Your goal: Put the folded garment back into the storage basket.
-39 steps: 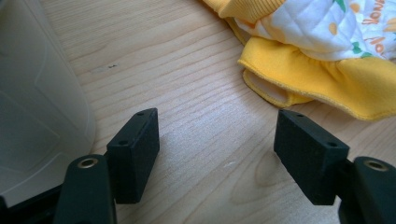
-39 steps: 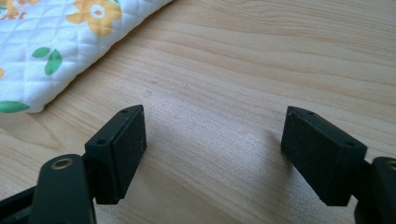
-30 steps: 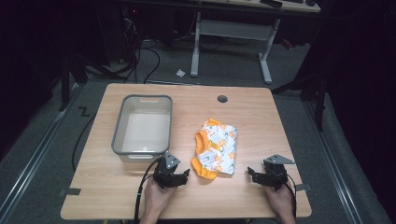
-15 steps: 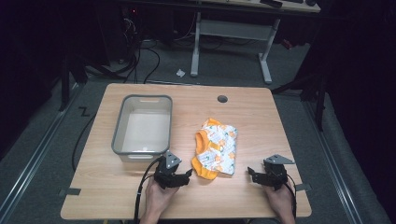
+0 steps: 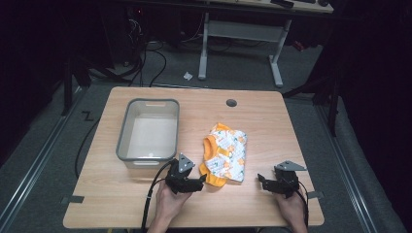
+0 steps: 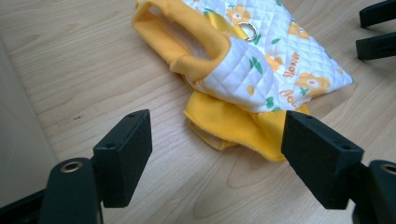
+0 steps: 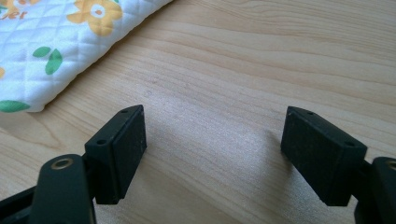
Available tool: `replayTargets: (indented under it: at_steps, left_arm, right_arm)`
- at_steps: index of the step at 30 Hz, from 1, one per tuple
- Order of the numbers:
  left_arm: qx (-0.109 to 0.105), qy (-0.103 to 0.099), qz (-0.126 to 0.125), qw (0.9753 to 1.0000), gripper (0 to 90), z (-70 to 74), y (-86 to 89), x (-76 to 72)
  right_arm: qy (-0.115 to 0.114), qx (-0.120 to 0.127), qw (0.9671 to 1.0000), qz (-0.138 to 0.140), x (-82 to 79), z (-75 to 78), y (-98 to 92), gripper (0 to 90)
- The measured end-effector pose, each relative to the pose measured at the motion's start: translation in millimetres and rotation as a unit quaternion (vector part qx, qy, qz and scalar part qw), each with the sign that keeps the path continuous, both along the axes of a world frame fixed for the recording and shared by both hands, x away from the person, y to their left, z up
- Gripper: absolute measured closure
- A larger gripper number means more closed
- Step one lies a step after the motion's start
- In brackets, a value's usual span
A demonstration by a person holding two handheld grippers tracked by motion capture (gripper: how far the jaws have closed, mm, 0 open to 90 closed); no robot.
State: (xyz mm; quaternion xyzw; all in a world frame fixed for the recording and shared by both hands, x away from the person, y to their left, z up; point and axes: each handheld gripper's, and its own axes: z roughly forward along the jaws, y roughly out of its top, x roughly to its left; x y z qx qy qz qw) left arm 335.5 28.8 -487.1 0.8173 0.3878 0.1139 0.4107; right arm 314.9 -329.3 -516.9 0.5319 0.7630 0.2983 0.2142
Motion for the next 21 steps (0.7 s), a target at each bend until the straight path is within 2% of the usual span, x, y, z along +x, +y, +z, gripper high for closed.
replayTargets:
  at_steps: [4, 6, 12, 17, 19, 21]
  left_arm:
    - [0.005, -0.006, -0.005, 1.0, 24.6, 5.1, -4.6, 3.5]
    - [0.0, 0.001, -0.007, 1.0, 24.2, 7.1, -7.3, 7.2]
    - [-0.001, 0.008, -0.014, 0.9999, 23.3, 11.5, -15.7, 15.9]
    - [0.002, 0.014, -0.014, 0.9998, 22.4, 12.9, -22.0, 23.7]
    - [-0.006, 0.022, -0.011, 0.9997, 22.3, 12.8, -22.8, 27.7]
    - [-0.004, 0.024, -0.008, 0.9997, 21.9, 13.3, -23.5, 30.3]
  right_arm:
    - [0.0, 0.0, 1.0, 0.0, 0.0, 0.0, 0.0, 22.6]
    - [0.0, 0.0, 1.0, 0.0, 0.0, 0.0, 0.0, 22.6]
    - [0.0, 0.0, 1.0, 0.0, 0.0, 0.0, 0.0, 22.6]
    - [0.0, 0.0, 1.0, 0.0, -0.1, 0.0, 0.0, 22.6]
    - [0.0, 0.0, 1.0, 0.0, -0.1, 0.0, 0.0, 22.6]
    - [0.0, 0.0, 1.0, 0.0, 0.0, 0.0, 0.0, 22.6]
